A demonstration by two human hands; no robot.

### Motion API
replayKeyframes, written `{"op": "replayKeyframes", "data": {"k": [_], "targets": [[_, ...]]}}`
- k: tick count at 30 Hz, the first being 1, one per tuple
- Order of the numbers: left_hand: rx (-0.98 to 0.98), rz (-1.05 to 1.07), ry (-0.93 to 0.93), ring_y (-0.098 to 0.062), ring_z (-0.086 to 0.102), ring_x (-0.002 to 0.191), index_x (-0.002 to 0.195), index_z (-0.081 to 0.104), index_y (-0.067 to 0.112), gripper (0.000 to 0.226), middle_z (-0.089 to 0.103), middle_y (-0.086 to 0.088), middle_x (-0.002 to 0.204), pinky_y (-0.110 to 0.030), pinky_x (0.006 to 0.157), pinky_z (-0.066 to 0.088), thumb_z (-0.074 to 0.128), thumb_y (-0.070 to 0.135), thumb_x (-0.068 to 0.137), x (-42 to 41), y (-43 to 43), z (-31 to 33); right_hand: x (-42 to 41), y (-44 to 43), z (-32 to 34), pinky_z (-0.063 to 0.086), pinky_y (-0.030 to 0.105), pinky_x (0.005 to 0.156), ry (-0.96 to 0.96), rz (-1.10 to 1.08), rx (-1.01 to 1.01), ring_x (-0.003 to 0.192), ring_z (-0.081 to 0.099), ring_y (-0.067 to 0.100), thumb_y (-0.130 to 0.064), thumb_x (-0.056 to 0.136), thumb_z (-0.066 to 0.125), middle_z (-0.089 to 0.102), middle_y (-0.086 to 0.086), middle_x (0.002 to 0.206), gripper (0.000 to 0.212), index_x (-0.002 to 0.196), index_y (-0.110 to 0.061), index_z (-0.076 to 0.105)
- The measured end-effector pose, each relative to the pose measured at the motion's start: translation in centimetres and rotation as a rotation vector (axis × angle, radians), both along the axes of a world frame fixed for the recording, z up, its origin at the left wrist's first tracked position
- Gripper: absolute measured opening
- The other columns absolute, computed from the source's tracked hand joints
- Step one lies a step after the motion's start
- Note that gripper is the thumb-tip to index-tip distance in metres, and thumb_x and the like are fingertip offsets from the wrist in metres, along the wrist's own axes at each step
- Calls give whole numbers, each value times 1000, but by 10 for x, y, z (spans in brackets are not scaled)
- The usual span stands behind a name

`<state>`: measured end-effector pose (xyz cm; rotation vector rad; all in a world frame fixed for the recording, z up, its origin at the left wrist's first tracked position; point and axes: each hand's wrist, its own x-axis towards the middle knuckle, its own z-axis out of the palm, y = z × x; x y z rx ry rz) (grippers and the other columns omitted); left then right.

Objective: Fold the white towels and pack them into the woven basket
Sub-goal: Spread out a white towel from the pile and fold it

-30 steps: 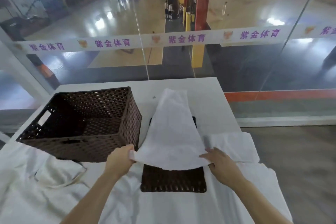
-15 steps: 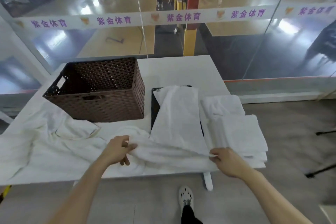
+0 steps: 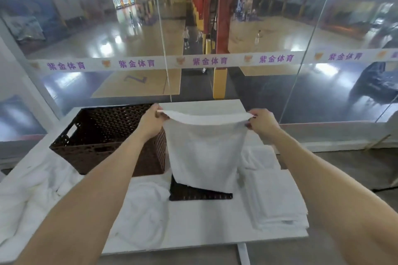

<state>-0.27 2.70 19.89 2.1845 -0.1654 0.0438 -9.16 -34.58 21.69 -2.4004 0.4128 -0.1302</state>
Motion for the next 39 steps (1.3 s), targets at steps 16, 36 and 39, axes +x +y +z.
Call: {"op": "replayKeyframes", "data": {"k": [16,36,39], "targets": [[-177,24,-534,-16,63,92,113,64,26,14,74,-4,108,-37,81,49,53,33,109,-37,-9,110,-45,4,77,50,32,77,-756,-78,69,88,61,17,-10,96,52,73,0,102,38,125,-17,75],[441,-103,355,-32,52,140,153,56,14,57,55,-8,159,-45,117,42,61,44,104,-177,85,-187,-216,29,-201,33,37,59,266,123,9,65,46,19,-30,98,59,63,12,72,33,77,-5,54],[454,-95,326,-28,64,112,128,65,20,41,69,-6,134,-46,98,55,58,49,100,-165,83,-186,-202,29,-200,35,35,58,256,126,36,64,51,24,-32,102,56,64,13,74,37,75,-7,53]]}}
